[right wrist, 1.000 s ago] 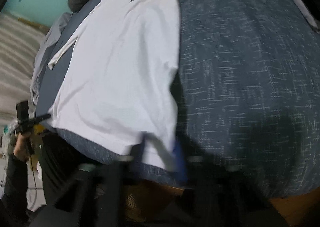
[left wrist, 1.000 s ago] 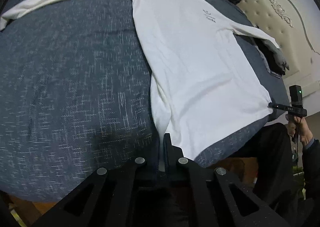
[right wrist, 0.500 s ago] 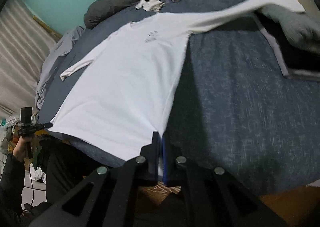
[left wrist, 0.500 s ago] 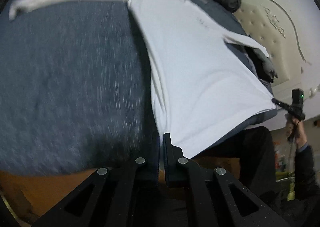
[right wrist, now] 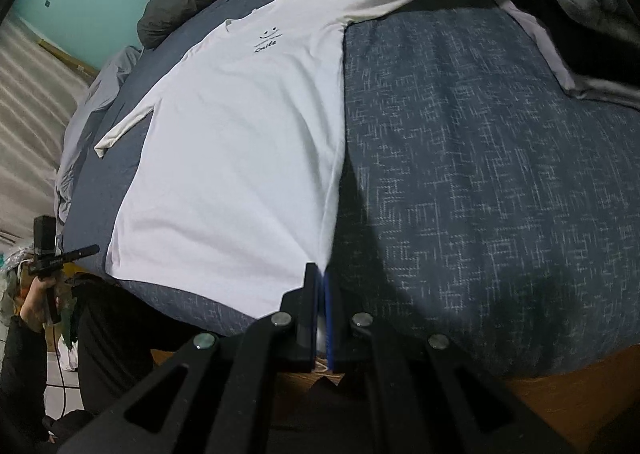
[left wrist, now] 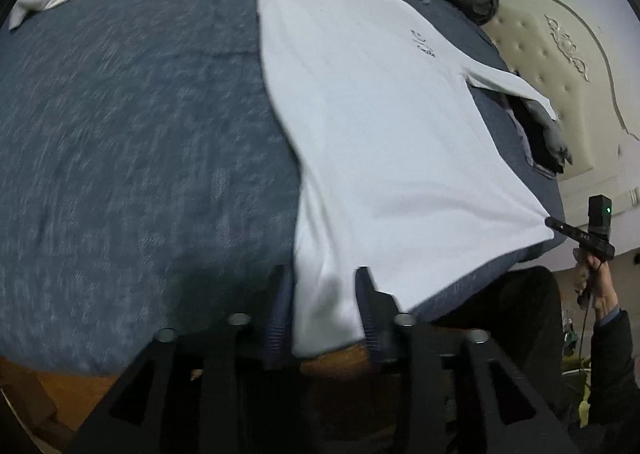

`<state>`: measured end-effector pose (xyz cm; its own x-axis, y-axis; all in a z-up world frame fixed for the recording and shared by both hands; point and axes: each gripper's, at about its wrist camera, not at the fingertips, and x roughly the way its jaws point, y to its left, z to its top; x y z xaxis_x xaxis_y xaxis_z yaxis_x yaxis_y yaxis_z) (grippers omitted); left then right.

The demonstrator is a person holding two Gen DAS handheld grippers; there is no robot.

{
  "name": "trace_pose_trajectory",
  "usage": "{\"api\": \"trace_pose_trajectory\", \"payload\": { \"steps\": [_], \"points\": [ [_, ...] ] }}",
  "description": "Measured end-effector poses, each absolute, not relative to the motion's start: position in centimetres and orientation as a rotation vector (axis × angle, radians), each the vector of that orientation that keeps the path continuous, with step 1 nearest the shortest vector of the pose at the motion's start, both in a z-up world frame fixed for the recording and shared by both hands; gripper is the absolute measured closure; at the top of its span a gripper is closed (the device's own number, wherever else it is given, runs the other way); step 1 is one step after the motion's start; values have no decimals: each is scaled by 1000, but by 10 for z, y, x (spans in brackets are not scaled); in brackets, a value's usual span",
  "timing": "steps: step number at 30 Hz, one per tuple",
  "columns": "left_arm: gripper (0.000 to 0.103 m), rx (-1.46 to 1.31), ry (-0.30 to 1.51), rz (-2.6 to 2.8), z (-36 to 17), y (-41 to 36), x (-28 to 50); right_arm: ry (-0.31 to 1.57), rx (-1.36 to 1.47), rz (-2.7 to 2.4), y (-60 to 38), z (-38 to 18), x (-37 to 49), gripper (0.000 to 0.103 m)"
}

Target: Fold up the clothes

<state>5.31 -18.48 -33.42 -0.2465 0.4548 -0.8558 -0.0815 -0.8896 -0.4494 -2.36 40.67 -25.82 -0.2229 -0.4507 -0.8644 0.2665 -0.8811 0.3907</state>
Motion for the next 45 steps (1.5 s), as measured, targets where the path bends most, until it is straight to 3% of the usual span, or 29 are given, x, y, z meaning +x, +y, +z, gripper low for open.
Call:
{"api": "trace_pose_trajectory", "payload": {
  "steps": [9, 12, 13, 26, 35, 40, 42, 45],
  "points": [
    [67, -1728, -378, 2138, -356, -154, 19, -232, 1570, -2142, 408, -251, -16, 101],
    [96, -1731, -346, 2125, -359, -150, 17, -240, 1572, -2141, 409, -252, -15, 101],
    [101, -1730, -336, 2123, -359, -149, 17, -242, 1573, -2140, 409, -253, -15, 101],
    [101, -1506, -412, 2238, -256, -213, 34, -256, 1426, -2136, 401, -205, -10, 101],
    [101, -1636, -568, 2239, -328, -224, 1, -223, 1507, -2101, 383, -240, -12, 101],
    [100, -1673, -569, 2235, -349, -226, 2, -211, 1552, -2116, 384, -252, -17, 101],
    [93, -1672, -534, 2216, -351, -222, 6, -219, 1549, -2119, 387, -253, -17, 101],
    [72, -1655, -449, 2199, -345, -217, 20, -218, 1535, -2114, 386, -251, -16, 101]
  ]
}}
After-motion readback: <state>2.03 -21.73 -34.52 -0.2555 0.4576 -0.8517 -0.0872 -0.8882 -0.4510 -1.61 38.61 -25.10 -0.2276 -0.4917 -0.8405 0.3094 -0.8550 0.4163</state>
